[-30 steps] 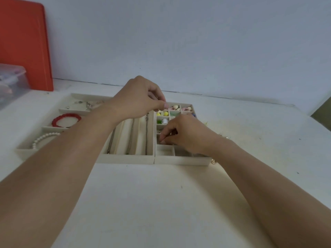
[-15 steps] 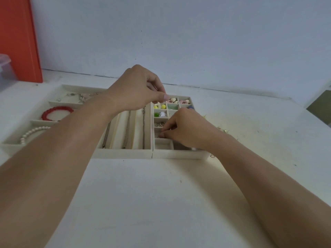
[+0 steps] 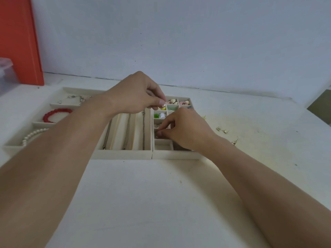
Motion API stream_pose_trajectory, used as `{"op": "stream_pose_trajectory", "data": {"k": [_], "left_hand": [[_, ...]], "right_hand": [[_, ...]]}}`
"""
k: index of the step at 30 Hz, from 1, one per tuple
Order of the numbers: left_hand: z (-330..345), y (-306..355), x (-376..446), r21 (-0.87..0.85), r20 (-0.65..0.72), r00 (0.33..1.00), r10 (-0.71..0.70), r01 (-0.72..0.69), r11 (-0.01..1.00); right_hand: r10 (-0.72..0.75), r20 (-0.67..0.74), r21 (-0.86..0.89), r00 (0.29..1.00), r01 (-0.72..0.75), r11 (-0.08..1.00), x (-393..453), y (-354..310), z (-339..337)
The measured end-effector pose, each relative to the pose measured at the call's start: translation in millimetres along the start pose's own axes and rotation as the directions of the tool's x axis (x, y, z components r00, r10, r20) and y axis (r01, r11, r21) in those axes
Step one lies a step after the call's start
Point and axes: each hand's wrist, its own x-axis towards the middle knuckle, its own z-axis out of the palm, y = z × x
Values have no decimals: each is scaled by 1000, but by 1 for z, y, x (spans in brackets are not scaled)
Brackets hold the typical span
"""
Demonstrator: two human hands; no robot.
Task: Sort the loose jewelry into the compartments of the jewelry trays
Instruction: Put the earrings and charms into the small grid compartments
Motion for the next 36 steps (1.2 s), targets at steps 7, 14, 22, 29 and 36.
{"op": "stream_pose_trajectory", "data": {"k": [7,14,22,29,36], "left_hand": [[2,-1,2,51,8,1000,22,-23,998],[9,8,-3,-15,41,999,12,-11,1000],[10,13,-4,-53,76,997,22,-18,998],[12,14,-4,-52,109,994,28,-22,998],[11,13,-4,3,112,994,10,-11,1000]], "right_hand": [[92,-113,157,989,-74,985,-2,11,-27],[90,-199,408,976,0,913,-10,16,-28],[25,-208,448,978,73,891,-12,14,-25],[25,-214,467,977,79,881,-11,14,-21],[81,-214,533,973,47,845,-11,16,-24]]}}
